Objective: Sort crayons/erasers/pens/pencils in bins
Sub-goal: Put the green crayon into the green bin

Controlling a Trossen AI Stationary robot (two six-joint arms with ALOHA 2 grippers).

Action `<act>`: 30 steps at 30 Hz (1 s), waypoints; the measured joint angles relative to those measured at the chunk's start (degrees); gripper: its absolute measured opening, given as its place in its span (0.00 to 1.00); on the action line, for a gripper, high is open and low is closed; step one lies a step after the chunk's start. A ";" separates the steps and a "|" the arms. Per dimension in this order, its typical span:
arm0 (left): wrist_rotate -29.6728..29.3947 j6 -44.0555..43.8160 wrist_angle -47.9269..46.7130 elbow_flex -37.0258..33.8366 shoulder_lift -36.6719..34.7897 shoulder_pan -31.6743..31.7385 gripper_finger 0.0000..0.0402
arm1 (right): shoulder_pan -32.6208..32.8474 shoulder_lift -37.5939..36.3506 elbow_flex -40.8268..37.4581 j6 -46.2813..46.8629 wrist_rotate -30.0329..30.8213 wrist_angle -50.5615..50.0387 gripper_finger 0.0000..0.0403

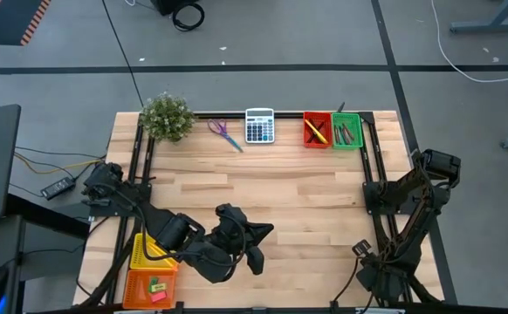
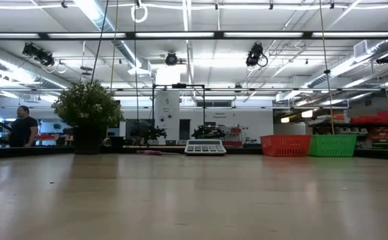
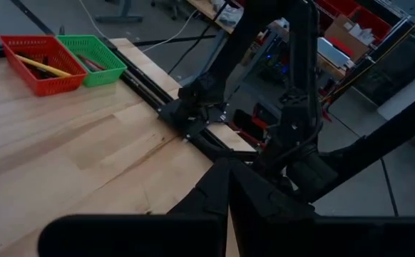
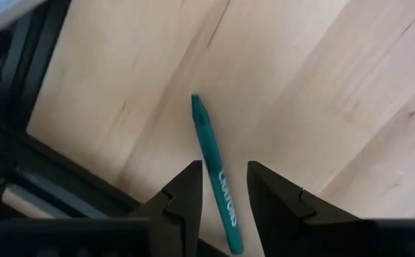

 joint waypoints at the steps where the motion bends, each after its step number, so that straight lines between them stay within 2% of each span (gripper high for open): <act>1: 0.00 0.00 -0.02 0.00 0.00 0.02 0.04 | -0.01 0.00 0.00 0.18 0.50 0.38 0.29; 11: 0.02 0.61 -0.10 0.00 0.00 0.02 0.03 | 0.00 0.00 0.00 0.08 3.42 1.84 0.29; 17: 0.42 1.26 0.29 0.00 0.00 -0.51 0.04 | 1.12 0.00 -0.02 -1.98 -0.45 6.52 0.29; 22: 0.46 2.40 0.47 0.00 -0.02 -1.90 0.03 | 2.24 -0.01 -0.23 -2.01 3.51 5.12 0.29; 30: 0.15 2.54 0.53 0.00 -0.02 -2.54 0.05 | 2.19 -0.24 -3.06 0.29 3.71 6.31 0.29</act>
